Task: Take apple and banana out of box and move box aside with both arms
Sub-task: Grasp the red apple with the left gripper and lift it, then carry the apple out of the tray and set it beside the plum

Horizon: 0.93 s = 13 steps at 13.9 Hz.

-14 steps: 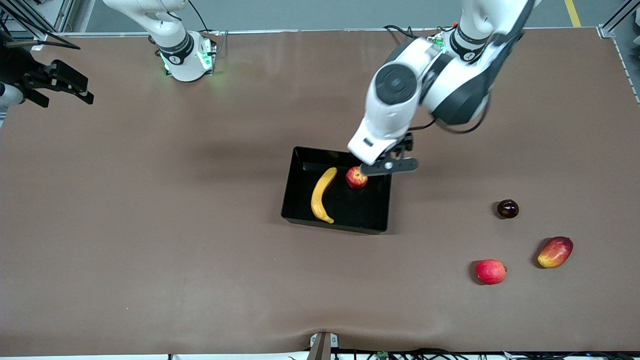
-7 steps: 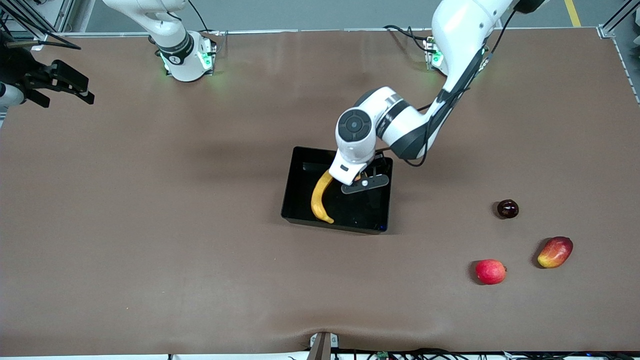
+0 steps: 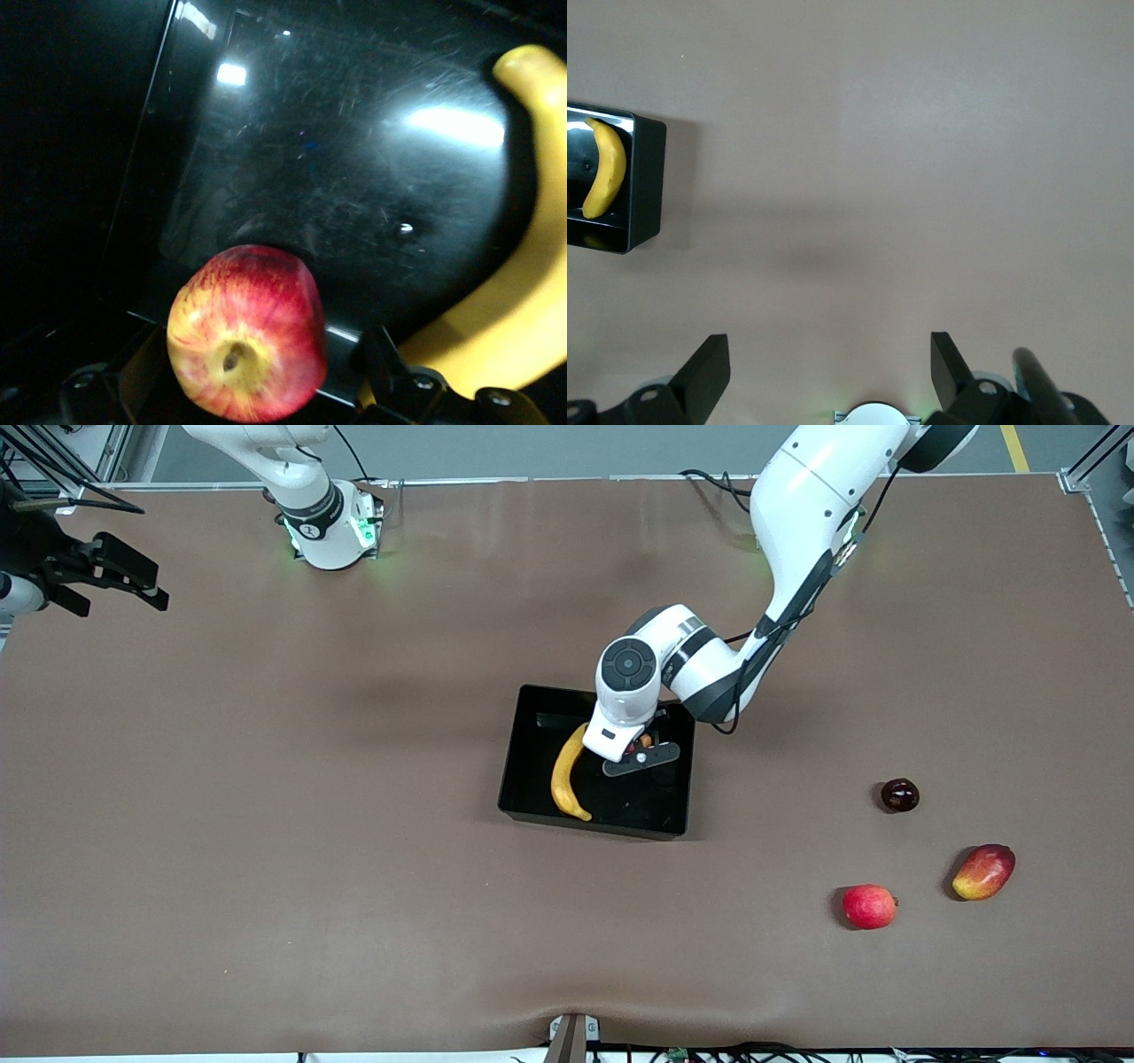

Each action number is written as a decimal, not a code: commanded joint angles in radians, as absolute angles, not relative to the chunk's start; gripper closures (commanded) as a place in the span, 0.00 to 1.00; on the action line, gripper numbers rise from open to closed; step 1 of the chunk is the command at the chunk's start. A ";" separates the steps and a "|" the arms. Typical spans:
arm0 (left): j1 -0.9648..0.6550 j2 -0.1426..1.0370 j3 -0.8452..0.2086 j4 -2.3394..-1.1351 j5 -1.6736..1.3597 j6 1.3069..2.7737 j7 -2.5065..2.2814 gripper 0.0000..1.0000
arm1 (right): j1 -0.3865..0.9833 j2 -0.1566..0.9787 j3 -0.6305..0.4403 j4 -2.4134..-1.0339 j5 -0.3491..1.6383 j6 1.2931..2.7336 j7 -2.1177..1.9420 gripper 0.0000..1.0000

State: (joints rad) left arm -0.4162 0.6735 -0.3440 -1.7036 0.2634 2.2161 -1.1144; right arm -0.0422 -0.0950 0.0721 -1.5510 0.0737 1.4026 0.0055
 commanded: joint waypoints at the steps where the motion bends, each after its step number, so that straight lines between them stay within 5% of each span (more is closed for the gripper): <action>1: -0.407 0.667 -0.344 -1.727 0.296 2.240 -1.144 0.10 | -0.057 -0.080 0.077 -1.533 0.092 1.404 -0.005 0.00; 3: -0.408 0.670 -0.344 -1.720 0.296 2.240 -1.143 0.77 | -0.057 -0.071 0.077 -1.525 0.092 1.404 -0.006 0.00; 4: -0.411 0.667 -0.344 -1.715 0.295 2.240 -1.143 1.00 | -0.055 -0.069 0.077 -1.520 0.092 1.404 -0.006 0.00; 13: -0.313 0.471 -0.344 -1.505 0.281 1.931 -0.964 1.00 | -0.049 -0.043 0.077 -1.526 0.092 1.387 -0.012 0.00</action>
State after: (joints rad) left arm -0.3682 0.5294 -0.3370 -1.5187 0.2767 1.9816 -1.0141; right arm -0.0422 -0.0657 0.0728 -1.5442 0.0757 1.4052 0.0021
